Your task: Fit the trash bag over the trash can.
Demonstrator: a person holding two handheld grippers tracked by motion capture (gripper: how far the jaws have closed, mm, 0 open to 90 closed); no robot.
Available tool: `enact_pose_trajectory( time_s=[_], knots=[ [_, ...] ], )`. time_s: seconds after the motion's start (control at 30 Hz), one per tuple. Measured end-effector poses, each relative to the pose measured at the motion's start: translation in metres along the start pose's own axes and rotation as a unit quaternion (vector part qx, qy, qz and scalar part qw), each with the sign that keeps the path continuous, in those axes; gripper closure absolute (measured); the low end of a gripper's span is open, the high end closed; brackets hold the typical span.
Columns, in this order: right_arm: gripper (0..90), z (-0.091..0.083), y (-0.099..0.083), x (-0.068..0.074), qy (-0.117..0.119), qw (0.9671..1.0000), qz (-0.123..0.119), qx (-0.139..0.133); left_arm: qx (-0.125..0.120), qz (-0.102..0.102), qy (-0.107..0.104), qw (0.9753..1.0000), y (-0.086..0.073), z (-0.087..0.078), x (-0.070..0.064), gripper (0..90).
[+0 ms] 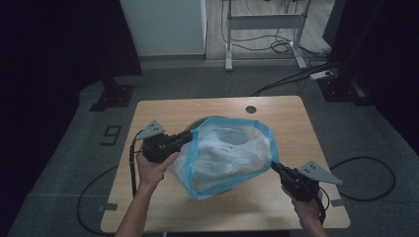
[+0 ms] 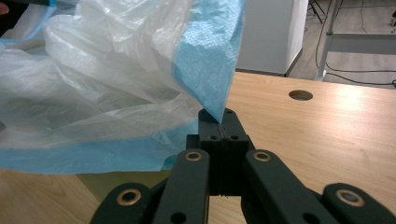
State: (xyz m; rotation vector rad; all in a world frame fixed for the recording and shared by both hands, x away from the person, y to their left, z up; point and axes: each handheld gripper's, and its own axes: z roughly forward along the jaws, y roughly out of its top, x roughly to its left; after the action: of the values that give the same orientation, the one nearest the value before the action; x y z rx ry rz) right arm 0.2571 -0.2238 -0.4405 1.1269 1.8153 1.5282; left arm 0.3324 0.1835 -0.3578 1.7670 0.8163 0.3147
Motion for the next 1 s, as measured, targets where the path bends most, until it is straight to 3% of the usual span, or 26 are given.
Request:
enact_pose_trajectory(
  time_s=[0.03, 0.17, 0.2, 0.23, 0.4, 0.53, 0.67, 0.73, 0.87, 0.9, 0.93, 1.0],
  knots=[
    [82.2, -0.001, 0.000, 0.000, 0.001, 1.0000, -0.001, -0.002, -0.001, 0.004, 0.003, 1.0000, -0.001, 0.000, -0.001, 89.2],
    [57.4, -0.011, 0.003, 0.001, -0.016, 0.9996, -0.005, -0.022, -0.013, 0.015, 0.018, 0.9996, -0.003, -0.005, -0.004, 89.7],
    [57.4, -0.011, 0.003, 0.001, -0.016, 0.9996, -0.005, -0.022, -0.023, 0.016, 0.022, 0.9994, -0.003, -0.008, -0.005, 89.7],
    [49.9, -0.018, 0.009, 0.000, -0.021, 0.9991, -0.003, -0.037, -0.034, 0.017, 0.026, 0.9989, -0.003, -0.011, -0.006, 89.8],
    [43.6, -0.018, 0.028, 0.000, -0.009, 0.9990, -0.003, -0.044, -0.048, 0.019, 0.030, 0.9982, -0.003, -0.016, -0.009, 89.8],
    [42.3, -0.007, 0.038, 0.003, -0.009, 0.9992, -0.009, -0.037, -0.052, 0.022, 0.034, 0.9978, -0.003, -0.018, -0.011, 89.8],
    [41.0, 0.012, 0.052, 0.005, -0.006, 0.9994, 0.005, -0.034, -0.060, 0.025, 0.038, 0.9971, -0.005, -0.019, -0.012, 89.7],
    [43.3, 0.018, 0.054, 0.007, -0.003, 0.9996, 0.007, -0.028, -0.064, 0.025, 0.039, 0.9969, -0.007, -0.020, -0.011, 89.8],
    [64.4, 0.028, 0.052, 0.009, 0.012, 0.9999, 0.007, 0.000, -0.071, 0.018, 0.040, 0.9965, -0.009, -0.023, -0.009, 89.8],
    [64.4, 0.028, 0.052, 0.009, 0.012, 0.9999, 0.007, 0.000, -0.071, 0.018, 0.040, 0.9965, -0.009, -0.023, -0.009, 89.8],
    [80.6, 0.031, 0.050, 0.012, 0.004, 0.9999, -0.008, 0.011, -0.074, 0.015, 0.044, 0.9962, -0.010, -0.026, -0.007, 89.7],
    [88.5, 0.034, 0.049, 0.014, -0.011, 0.9995, -0.024, 0.018, -0.076, 0.013, 0.050, 0.9958, -0.010, -0.028, -0.004, 89.8]
  ],
)
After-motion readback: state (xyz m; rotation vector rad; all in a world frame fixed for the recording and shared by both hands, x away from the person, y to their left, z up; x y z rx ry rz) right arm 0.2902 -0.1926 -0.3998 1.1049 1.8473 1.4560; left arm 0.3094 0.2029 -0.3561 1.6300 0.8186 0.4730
